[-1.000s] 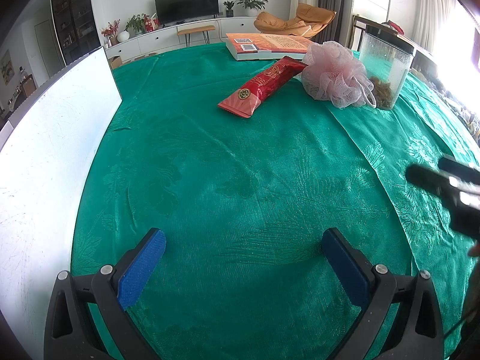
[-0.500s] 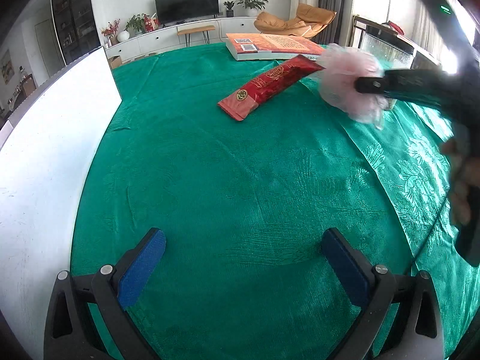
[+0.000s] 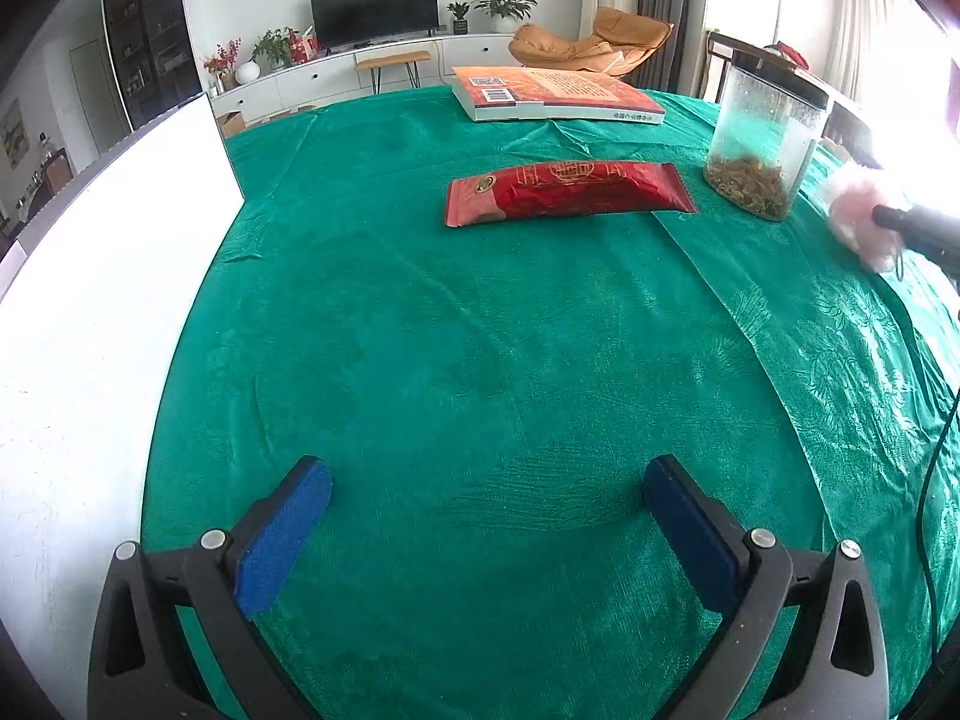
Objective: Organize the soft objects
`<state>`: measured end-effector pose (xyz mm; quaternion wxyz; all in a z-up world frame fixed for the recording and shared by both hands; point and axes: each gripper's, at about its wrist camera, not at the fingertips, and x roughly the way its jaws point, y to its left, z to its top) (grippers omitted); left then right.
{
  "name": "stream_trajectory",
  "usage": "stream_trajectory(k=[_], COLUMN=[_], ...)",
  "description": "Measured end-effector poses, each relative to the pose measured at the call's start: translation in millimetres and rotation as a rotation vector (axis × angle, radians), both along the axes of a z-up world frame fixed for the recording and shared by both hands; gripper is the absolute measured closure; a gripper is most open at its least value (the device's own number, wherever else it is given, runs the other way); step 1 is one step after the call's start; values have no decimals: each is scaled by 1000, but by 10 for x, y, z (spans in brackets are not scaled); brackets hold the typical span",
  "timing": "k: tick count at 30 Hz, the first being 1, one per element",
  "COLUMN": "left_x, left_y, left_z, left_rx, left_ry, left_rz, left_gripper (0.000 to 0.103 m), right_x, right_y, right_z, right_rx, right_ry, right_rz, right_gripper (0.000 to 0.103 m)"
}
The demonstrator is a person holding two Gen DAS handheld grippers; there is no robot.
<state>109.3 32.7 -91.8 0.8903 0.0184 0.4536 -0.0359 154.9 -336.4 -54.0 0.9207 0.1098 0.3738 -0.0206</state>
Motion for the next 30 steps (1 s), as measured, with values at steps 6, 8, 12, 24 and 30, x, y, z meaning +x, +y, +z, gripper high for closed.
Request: stream_trajectory(k=[6,8,12,24,30], left_x=[0,0,0,15,18], left_y=[-1,-2,-2,-8,-8], left_z=[0,0,0,-8,-7], left_rx=[0,0,0,-2,-4], left_ry=[0,0,0,2,2], left_rz=[0,0,0,-5,-5], left_gripper=[0,0,0,0,0], right_x=[-181,-385,-691,-898,-914], right_y=[-166,-165,6,248,320], right_z=[-133,-49,-169,-425,-428], right_rx=[91,96,31,-150,-169], right_ry=[63,41,105,135,142], right_rz=[-3,-19,-22,-3,-3], right_gripper=[29,27,26,18,17])
